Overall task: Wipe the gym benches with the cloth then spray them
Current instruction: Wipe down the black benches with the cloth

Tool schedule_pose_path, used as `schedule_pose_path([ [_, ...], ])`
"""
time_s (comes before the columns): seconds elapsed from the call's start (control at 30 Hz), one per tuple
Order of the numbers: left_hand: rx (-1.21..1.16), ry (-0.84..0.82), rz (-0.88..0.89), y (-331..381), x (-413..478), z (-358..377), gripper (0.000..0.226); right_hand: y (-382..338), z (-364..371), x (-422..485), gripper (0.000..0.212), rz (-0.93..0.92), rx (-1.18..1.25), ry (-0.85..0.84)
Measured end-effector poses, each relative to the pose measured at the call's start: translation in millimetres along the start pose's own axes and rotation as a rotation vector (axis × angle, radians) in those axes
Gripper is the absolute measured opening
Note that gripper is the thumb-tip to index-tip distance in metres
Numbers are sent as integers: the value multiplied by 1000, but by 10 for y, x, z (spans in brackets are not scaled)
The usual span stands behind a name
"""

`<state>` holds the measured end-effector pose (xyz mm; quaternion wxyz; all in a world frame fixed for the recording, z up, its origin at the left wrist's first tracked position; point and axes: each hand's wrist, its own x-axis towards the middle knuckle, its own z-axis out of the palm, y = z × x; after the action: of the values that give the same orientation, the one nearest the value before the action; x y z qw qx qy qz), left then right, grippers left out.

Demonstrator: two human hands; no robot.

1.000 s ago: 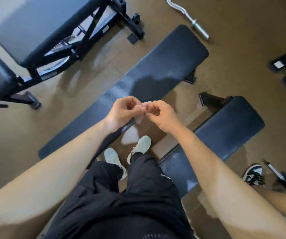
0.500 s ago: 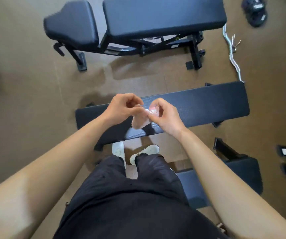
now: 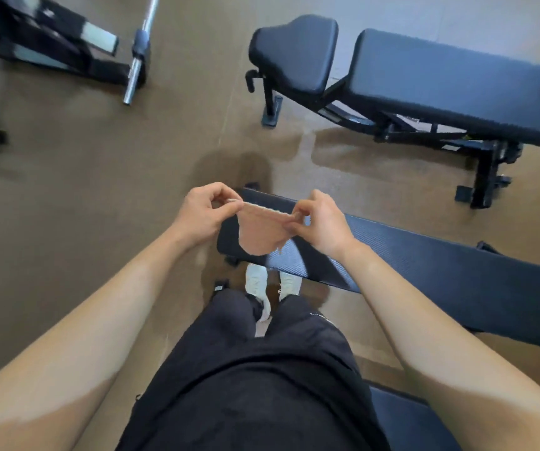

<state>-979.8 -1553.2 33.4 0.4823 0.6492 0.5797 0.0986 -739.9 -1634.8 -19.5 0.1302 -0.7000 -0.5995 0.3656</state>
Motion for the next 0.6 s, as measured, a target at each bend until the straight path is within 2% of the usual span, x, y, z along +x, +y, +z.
schedule_pose_path([
  [0.07,-69,113,-64,-100,-66,-98,9,-120,57,138,22,-10,72,14],
  [0.2,-293,304,-224,-308,-131,-280,6,-536,52,409,17,38,247,-63],
  [0.3,-485,409,-328,-468,-130,-414,8,-817,30,608,34,7,326,-72],
  [0.5,-638,517,-369,-858,48,-1012,15,-1361,109,1128,9,-37,372,-160],
  [0.6,-611,504,-343,-1073,205,-1305,15,-1637,210,1346,11,12,393,-147],
])
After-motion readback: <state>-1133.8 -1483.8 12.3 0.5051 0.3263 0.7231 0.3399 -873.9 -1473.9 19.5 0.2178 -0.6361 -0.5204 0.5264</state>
